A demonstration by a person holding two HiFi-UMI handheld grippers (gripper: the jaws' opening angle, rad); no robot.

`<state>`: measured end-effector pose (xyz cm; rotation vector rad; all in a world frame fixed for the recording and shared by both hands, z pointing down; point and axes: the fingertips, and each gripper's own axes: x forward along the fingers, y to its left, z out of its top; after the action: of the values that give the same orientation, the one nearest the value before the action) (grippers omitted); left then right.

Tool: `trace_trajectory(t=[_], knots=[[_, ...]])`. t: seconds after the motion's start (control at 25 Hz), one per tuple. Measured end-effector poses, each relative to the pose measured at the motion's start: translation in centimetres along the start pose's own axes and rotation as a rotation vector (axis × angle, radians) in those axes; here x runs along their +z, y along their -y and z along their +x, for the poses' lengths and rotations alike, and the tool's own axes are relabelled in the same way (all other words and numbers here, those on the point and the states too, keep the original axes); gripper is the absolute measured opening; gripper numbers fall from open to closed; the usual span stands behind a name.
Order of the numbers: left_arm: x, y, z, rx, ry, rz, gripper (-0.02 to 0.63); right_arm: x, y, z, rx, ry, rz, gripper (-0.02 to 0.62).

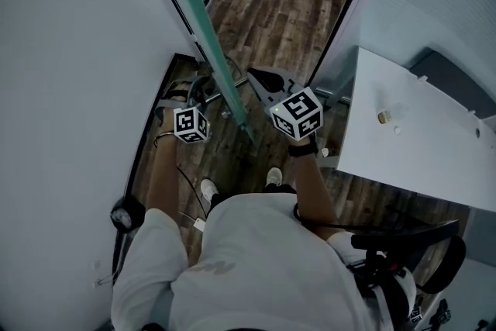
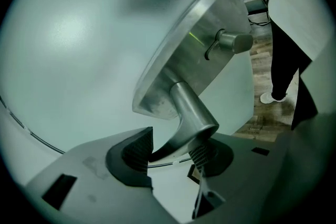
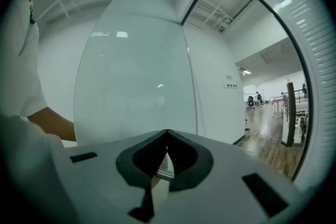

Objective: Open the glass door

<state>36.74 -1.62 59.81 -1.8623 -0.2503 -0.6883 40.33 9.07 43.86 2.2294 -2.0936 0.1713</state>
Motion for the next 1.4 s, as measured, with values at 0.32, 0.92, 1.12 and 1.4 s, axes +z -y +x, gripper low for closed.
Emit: trace_trajectory(t=[0.32, 0.92, 1.12, 1.4], knots=[[-5.9, 1.5, -4.0, -0.050, -0.019, 0.083, 0.192, -0.6, -7.1, 5.6, 0.170, -0.092, -0.120, -0.006], [-23.5, -0.6, -14.7, 0.066, -0.219, -0.225, 0.285, -6.0, -19.0, 15.1, 0.420, -0.396, -0.450, 0.089], [-27.9, -0.6, -20.8, 0.220, -0.193, -0.533, 0.285, -8.4, -23.0, 18.4, 0.511, -0.513, -0.557, 0.109], [-33.6, 2.4, -29.2, 0.471, -0.177, -0.982, 0.279, -10.3, -28.8, 23.1, 0.586, -0.571, -0.690, 0.109]])
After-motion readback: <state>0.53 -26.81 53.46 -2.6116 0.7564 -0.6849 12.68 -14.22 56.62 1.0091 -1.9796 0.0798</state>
